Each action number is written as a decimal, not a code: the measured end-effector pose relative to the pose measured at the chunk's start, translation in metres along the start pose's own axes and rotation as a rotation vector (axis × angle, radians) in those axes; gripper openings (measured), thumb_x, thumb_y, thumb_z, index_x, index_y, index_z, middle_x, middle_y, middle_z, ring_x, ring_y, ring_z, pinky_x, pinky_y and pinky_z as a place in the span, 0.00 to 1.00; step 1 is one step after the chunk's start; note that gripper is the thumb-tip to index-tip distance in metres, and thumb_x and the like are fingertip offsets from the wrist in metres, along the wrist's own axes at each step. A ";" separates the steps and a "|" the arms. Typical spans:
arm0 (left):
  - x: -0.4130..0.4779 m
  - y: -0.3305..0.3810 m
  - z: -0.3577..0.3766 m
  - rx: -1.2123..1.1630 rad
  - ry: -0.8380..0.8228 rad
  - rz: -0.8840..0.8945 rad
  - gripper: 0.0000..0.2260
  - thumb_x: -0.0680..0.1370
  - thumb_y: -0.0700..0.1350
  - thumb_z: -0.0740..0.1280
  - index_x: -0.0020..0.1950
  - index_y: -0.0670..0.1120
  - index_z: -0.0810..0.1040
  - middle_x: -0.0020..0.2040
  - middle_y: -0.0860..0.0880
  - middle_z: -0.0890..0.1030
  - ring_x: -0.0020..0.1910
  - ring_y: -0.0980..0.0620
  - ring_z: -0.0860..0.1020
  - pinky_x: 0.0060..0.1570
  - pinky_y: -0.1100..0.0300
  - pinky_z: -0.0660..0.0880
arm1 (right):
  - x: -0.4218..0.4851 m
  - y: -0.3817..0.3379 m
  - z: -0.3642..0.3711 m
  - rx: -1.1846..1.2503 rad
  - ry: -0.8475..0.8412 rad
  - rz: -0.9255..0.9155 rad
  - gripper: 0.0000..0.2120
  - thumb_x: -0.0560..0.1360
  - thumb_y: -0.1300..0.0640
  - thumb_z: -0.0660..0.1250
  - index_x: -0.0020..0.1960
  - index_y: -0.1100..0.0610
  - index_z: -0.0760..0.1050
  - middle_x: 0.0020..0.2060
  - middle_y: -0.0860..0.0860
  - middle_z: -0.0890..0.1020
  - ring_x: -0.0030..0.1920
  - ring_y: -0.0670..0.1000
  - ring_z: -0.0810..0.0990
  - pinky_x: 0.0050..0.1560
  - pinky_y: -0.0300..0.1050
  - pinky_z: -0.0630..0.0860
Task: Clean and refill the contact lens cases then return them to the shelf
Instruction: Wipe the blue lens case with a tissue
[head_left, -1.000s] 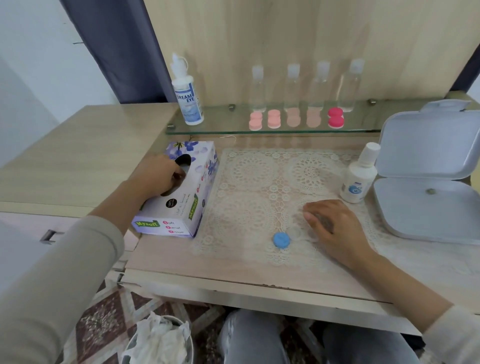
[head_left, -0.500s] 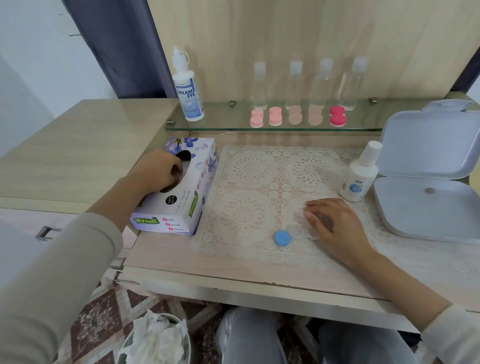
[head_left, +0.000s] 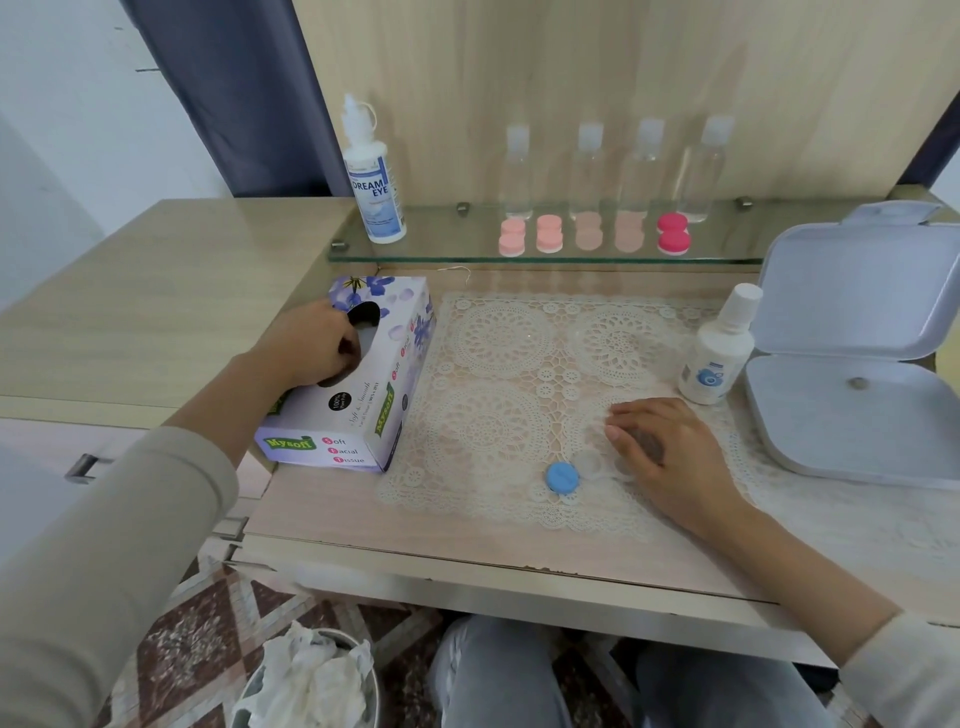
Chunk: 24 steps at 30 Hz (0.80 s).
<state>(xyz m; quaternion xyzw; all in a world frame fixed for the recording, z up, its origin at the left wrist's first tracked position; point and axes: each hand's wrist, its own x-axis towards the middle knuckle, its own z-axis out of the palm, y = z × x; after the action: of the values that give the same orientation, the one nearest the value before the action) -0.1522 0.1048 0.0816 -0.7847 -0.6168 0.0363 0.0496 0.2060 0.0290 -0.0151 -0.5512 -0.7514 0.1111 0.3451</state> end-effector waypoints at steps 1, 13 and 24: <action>0.000 0.000 0.000 0.001 0.000 0.001 0.11 0.71 0.43 0.61 0.39 0.43 0.83 0.38 0.42 0.80 0.41 0.43 0.74 0.38 0.51 0.75 | 0.000 0.000 0.000 -0.002 -0.002 0.001 0.20 0.73 0.45 0.59 0.47 0.57 0.82 0.48 0.50 0.82 0.52 0.50 0.76 0.52 0.40 0.66; -0.003 0.001 0.000 -0.142 0.070 -0.043 0.04 0.70 0.39 0.68 0.38 0.39 0.81 0.39 0.41 0.81 0.41 0.41 0.76 0.42 0.54 0.73 | 0.000 -0.001 0.000 0.004 -0.002 -0.003 0.24 0.72 0.41 0.55 0.47 0.58 0.82 0.47 0.50 0.83 0.52 0.50 0.76 0.52 0.40 0.66; -0.010 0.004 -0.034 -0.504 0.314 -0.235 0.02 0.71 0.36 0.67 0.40 0.38 0.79 0.39 0.42 0.80 0.38 0.49 0.74 0.35 0.70 0.68 | 0.000 -0.001 -0.001 -0.009 -0.011 -0.004 0.17 0.72 0.47 0.61 0.47 0.59 0.82 0.48 0.51 0.83 0.52 0.52 0.77 0.52 0.42 0.67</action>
<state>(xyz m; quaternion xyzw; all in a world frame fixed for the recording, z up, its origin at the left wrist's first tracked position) -0.1469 0.0934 0.1148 -0.6918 -0.6775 -0.2450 -0.0479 0.2057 0.0282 -0.0137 -0.5505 -0.7551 0.1099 0.3387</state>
